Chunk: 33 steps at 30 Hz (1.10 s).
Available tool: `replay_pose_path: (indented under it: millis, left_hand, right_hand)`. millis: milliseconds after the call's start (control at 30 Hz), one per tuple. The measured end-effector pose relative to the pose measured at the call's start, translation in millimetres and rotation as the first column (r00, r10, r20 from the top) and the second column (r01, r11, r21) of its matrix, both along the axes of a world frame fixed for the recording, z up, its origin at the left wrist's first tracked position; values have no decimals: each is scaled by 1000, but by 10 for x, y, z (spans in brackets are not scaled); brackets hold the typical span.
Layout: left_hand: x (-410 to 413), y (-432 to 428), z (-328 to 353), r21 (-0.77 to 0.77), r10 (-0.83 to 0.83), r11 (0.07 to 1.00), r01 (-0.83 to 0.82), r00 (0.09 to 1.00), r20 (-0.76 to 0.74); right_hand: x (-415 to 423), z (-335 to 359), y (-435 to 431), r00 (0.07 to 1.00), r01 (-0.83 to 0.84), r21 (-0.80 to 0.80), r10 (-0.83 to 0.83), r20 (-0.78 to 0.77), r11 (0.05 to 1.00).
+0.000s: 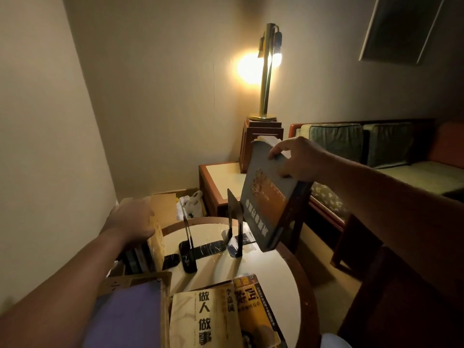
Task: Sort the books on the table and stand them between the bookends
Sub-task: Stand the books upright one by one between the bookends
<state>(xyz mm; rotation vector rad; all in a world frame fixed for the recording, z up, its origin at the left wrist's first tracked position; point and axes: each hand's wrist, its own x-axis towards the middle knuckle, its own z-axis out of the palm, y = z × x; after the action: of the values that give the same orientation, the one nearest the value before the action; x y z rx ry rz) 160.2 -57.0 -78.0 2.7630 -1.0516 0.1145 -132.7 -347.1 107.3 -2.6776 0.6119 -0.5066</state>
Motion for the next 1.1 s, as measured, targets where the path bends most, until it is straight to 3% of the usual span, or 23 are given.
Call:
replay_pose_path:
  millis: [367,667,833,1100]
  left_hand:
    - [-99,91,97,7,15,1000,-15,999,-49]
    - [-227,111,60,-173,12,985,-7,1000,24]
    - [-189,112,16,-128,11,992,-3,998,59]
    - [-78,80,-67,-154,-8,988,26,993,117]
  right_hand:
    - [549,389,540,971,-99,125,68,228,987]
    - [1195,223,979,907,-203,250,86,412,947]
    - [1504,-28,1196,900,-204,139,130,416,969]
    - [1887,-620,1394,932,-168,230,78,355,959]
